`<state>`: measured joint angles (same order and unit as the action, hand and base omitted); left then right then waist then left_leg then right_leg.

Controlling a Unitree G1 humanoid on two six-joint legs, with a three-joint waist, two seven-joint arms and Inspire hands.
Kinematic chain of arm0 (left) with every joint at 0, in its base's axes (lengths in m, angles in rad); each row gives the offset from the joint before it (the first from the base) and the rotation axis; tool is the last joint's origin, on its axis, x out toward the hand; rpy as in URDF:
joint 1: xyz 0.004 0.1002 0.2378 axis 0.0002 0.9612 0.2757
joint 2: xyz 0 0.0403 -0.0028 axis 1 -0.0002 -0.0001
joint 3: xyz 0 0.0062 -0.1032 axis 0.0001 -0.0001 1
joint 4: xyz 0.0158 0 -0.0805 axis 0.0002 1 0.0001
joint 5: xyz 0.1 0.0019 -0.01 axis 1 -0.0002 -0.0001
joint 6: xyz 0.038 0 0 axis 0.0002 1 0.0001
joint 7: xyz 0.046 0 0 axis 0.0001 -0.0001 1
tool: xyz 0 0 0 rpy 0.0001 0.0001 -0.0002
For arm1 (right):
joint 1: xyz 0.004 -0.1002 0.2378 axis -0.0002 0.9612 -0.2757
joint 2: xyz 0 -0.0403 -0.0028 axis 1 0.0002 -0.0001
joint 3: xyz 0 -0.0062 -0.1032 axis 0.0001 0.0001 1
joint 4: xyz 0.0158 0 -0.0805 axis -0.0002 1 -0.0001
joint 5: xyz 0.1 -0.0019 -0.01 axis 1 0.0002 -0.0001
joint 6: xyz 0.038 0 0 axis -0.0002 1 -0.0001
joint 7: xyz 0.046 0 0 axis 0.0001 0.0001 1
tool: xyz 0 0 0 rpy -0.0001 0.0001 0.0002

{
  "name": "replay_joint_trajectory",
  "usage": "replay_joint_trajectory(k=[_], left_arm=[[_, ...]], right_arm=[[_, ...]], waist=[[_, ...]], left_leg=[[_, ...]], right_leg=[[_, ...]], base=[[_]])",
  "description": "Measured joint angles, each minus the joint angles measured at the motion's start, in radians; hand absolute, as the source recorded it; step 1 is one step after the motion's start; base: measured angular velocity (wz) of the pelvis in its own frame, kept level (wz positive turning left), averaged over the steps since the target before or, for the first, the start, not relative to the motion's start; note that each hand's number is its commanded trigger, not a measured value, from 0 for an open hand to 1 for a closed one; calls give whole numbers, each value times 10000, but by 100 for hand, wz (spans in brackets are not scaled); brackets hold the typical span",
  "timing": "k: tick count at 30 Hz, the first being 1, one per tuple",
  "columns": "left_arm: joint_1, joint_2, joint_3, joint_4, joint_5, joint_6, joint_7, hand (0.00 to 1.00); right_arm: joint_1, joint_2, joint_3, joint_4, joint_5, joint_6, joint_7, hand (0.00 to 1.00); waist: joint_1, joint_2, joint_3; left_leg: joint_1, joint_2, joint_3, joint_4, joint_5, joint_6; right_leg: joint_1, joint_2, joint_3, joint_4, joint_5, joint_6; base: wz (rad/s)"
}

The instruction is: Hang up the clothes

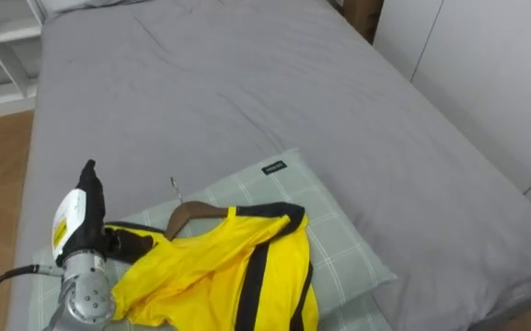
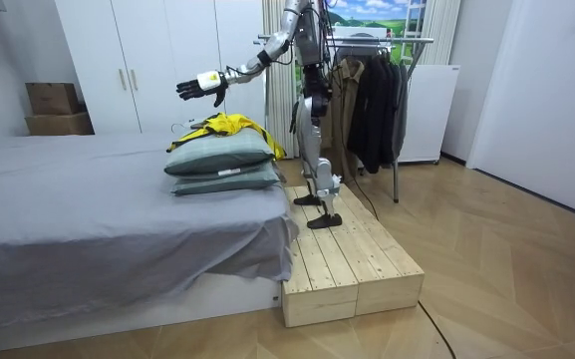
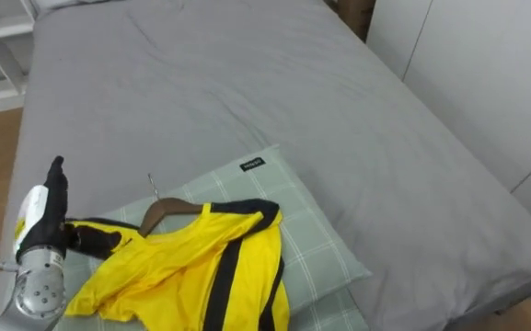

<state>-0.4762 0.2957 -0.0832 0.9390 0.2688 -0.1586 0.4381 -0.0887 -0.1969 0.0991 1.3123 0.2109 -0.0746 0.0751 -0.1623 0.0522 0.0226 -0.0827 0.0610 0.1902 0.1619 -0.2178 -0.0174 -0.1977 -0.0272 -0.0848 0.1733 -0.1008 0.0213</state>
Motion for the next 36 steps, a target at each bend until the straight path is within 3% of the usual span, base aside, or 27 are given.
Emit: replay_joint_trajectory(k=[2, 4, 7, 11, 12, 13, 14, 15, 16, 17, 19, 20, 21, 23, 27, 36], left_arm=[[-225, 32, -3, 42, 66, 0, -74, 0], [-564, 69, -10, 255, 81, -1, -115, 0], [-946, 251, -415, 461, 106, -1, -171, 0], [-1048, 413, -769, 1032, 511, 26, -201, 0], [-1093, 490, -817, 1242, 531, 57, -286, 0], [-1275, 526, -820, 1497, 526, 66, -354, 0], [-1385, 520, -829, 1638, 520, 64, -389, 0], [-1818, 491, -1132, 1924, 550, 67, -532, 0], [-2000, 601, -1301, 2005, 812, 72, -581, 0], [-2005, 645, -1300, 2026, 967, 91, -583, 0], [-2013, 751, -1381, 2287, 1388, 239, -574, 0], [-2024, 814, -1395, 2406, 1584, 425, -577, 0], [-2024, 733, -1385, 2453, 1713, 534, -577, 0], [-2070, 724, -1384, 2522, 2037, 561, -582, 0], [-2233, 729, -1409, 2727, 2065, 588, -585, 0], [-2234, 701, -1758, 3121, 2045, 886, -1141, 0]], right_arm=[[-101, 0, 140, 54, -113, -1, -154, 0], [-124, 14, 369, 51, -246, -5, -302, 0], [-376, 16, 444, 63, -316, -6, -511, 0], [-553, -5, 921, 63, -232, 3, -498, 0], [-670, 8, 1149, 59, -219, 0, -496, 0], [-820, 38, 1249, 81, -206, -1, -500, 0], [-880, 17, 1246, 104, -205, 0, -500, 0], [-945, -52, 1170, 134, -222, 8, -500, 0], [-987, 17, 1118, 233, -245, 79, -465, 0], [-1088, 10, 1120, 280, -243, 116, -401, 0], [-1313, 13, 1156, 285, -206, 118, -345, 0], [-1481, 14, 1194, 253, -200, 112, -346, 0], [-1594, -72, 1269, 207, -206, 113, -434, 0], [-1685, -68, 1482, 228, -207, 113, -528, 0], [-1638, -76, 1632, 248, -207, 111, -409, 0], [-1686, -127, 1640, 155, -130, 276, -403, 0]], waist=[[-8, -21, 14], [-11, -69, 82], [-35, -95, 126], [-236, -98, 130], [-317, -174, 185], [-412, -336, 313], [-508, -336, 337], [-529, -254, 387], [-282, -517, 387], [-245, -506, 416], [-201, -435, 454], [-210, -391, 481], [-245, -242, 515], [-267, -119, 489], [-338, -125, 493], [-357, -192, 531]], left_leg=[[-159, 6, 2, 65, 0, 0], [-213, 11, 2, 66, 0, 0], [-366, 11, 4, 66, 0, 0], [-426, 8, -77, 168, 1, 1], [-707, -32, -37, 629, -3, 4], [-1361, -105, 6, 1512, -111, 150], [-1667, -199, -55, 1297, -19, 300], [-2289, -255, -62, 300, 810, 518], [-2345, -339, 280, 357, 1193, 564], [-2417, -341, 312, 408, 1211, 599], [-2488, -366, -91, 439, 1207, 603], [-2538, -429, -490, 450, 1198, 590], [-2593, -457, -641, 501, 1122, 499], [-2586, -441, -476, 536, 1119, 497], [-2186, -363, -11, 342, 1121, 497], [-2133, -436, 248, 359, 1094, 536]], right_leg=[[-135, -4, -9, 4, 29, -10], [-177, -1, -5, 2, 30, -12], [-340, 2, 12, -1, 49, -10], [-323, -22, 11, 1, 50, -12], [-291, -122, 96, -1, 75, -13], [-259, -399, 647, -30, 143, 49], [-319, -470, 1004, -31, 175, 101], [-534, -510, 1308, 27, 132, 192], [-879, -573, 1329, 239, -22, 370], [-1056, -575, 1174, 309, -34, 378], [-1357, -469, 982, 152, 108, 214], [-1651, -264, 972, -399, 699, 58], [-1705, -270, 707, -375, 1012, 43], [-1681, -305, 538, -307, 1032, 47], [-1522, -135, 516, -69, 938, 8], [-1728, -203, 570, 435, 706, -58]], base=[[0], [0], [-1], [3], [21], [34], [57], [28], [10], [-29], [-23], [-21], [-19], [-12], [-1], [0]])
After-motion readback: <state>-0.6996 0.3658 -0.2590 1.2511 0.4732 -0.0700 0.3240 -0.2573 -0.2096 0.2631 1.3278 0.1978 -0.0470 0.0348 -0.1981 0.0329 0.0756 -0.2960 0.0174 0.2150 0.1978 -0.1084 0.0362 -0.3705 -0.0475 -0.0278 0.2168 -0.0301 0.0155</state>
